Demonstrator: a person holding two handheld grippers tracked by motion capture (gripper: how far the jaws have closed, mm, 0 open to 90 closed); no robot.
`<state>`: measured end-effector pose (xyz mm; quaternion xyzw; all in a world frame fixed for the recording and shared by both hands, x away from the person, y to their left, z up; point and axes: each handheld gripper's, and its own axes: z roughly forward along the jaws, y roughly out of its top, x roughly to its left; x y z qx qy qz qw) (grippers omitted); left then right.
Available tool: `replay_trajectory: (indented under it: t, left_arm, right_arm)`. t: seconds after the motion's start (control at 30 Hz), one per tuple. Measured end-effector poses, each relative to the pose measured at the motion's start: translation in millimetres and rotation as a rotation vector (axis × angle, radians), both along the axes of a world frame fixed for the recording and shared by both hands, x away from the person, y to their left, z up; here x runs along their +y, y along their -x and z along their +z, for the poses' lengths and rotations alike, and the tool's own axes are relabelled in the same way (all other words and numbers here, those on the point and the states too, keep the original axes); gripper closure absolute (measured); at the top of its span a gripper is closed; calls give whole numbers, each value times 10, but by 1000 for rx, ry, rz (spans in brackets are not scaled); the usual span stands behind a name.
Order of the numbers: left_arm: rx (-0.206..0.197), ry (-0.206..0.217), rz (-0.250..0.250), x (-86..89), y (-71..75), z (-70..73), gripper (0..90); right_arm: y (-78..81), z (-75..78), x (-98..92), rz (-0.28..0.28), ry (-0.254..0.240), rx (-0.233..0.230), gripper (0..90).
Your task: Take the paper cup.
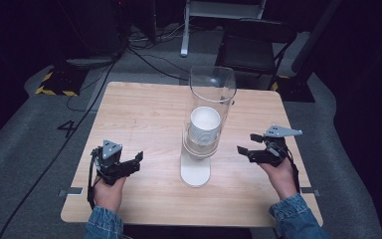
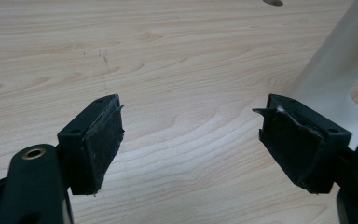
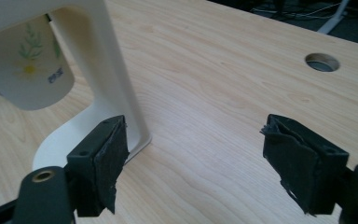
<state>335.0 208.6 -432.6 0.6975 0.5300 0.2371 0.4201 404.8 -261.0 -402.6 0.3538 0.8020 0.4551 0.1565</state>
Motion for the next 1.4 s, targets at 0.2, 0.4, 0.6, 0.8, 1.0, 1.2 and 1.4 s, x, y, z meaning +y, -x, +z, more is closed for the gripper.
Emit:
replay_trajectory:
  t: [0.2, 0.4, 0.6, 0.8, 1.0, 1.2, 1.4]
  left_arm:
    - [3, 22, -10, 14, -12, -5, 192]
    - [10, 12, -17, -5, -19, -12, 192]
    - [16, 9, -23, -32, -21, -33, 192]
    - [27, 16, -23, -17, 3, -50, 192]
    - [51, 0, -27, 15, 44, -101, 188]
    - [59, -3, -24, 38, 67, -123, 179]
    - [74, -11, -26, 44, 86, -142, 173]
  right_arm:
    - [48, 18, 150, 49, 2, -1, 205]
    - [97, -13, 333, 106, -5, 12, 178]
    - [127, -71, 517, 158, 15, 34, 172]
    - [139, -110, 627, 182, -14, 40, 157]
    - [159, -176, 830, 222, -32, -2, 149]
    - [174, -226, 962, 268, -83, -27, 132]
    - [195, -265, 1102, 267, -98, -76, 133]
